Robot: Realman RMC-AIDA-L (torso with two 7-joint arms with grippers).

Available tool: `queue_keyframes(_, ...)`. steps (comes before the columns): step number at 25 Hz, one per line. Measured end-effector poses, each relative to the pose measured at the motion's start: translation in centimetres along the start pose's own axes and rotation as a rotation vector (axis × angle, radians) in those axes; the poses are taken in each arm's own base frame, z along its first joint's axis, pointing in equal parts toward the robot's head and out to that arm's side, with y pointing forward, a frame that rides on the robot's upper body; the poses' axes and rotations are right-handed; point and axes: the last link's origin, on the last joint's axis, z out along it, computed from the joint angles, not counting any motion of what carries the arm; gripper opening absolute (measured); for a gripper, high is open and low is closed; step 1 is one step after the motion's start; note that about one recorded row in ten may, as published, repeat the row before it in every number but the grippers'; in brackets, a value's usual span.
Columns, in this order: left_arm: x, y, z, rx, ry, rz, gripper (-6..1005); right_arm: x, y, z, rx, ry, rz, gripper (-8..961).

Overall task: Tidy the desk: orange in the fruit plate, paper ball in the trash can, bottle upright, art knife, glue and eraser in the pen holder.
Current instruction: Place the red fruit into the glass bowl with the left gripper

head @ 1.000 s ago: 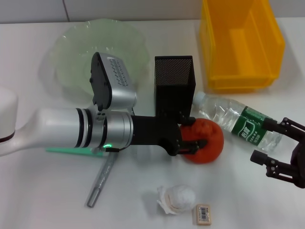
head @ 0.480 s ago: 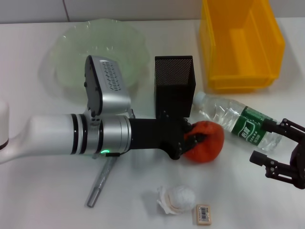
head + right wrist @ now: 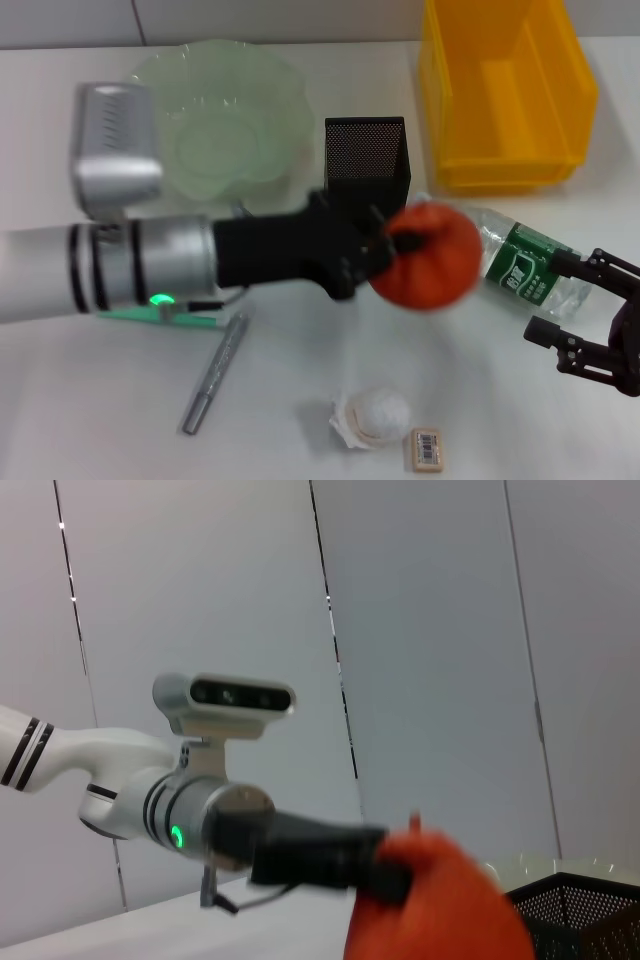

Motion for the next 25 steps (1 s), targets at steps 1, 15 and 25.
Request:
queue_keyframes(1, 0.1, -0.1, -0.3, 0.012, 0.012, 0.003, 86, 0.0, 0.0, 0.0, 0.0, 0.0, 0.0, 801)
queue_keyframes(15, 1.6, -5.8, -4.1, 0.373, 0.058, 0.034, 53, -0.4, -0.7, 4.8, -0.144, 0.018, 0.004, 801)
queue_keyframes(25, 2.5, -7.1, -6.7, 0.49, 0.117, 0.038, 53, -0.2, -0.1, 7.1, -0.229, 0.036, 0.028, 802)
